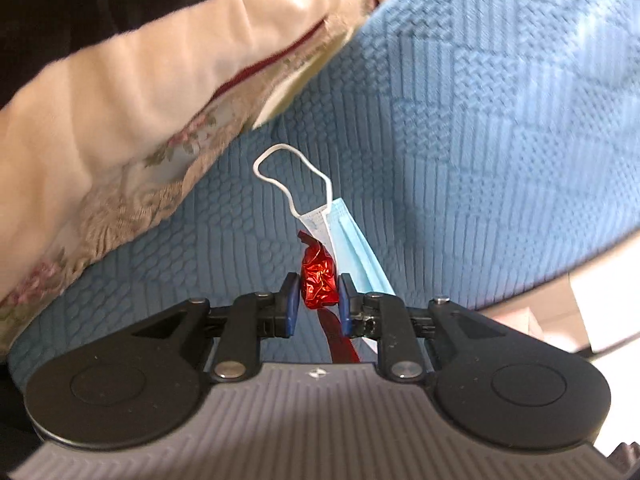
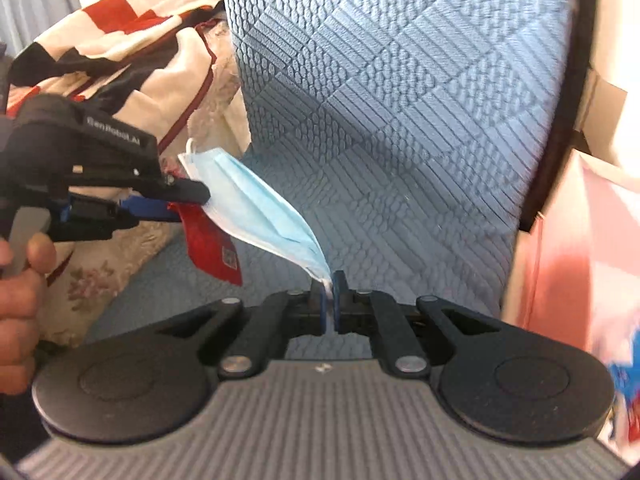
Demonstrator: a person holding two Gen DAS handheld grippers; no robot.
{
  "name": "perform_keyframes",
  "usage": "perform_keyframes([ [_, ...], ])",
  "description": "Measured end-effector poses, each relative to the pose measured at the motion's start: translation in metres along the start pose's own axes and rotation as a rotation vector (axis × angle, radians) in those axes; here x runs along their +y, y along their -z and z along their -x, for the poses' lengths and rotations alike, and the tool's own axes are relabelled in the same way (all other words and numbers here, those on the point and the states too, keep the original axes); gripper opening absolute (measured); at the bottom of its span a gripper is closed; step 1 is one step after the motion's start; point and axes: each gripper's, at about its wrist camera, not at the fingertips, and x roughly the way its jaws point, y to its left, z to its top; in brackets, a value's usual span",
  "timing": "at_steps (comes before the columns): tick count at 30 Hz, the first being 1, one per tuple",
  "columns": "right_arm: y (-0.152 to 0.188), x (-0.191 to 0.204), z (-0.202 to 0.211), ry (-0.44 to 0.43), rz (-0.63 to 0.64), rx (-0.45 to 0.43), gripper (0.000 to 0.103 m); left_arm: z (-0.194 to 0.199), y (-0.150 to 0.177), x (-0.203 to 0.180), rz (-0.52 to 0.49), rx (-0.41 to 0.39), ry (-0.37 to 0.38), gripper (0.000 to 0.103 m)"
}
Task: Organize soft objects
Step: 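Lift and carry the red packet and blue mask over the pink box with both tools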
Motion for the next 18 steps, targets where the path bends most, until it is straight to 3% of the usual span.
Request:
perform_keyframes([
  [18, 0.062, 0.005, 0.081, 0.081, -0.101, -0.062, 0.006, 0.012, 0.073, -0.018, -0.212, 0.082, 0.006, 0.024],
])
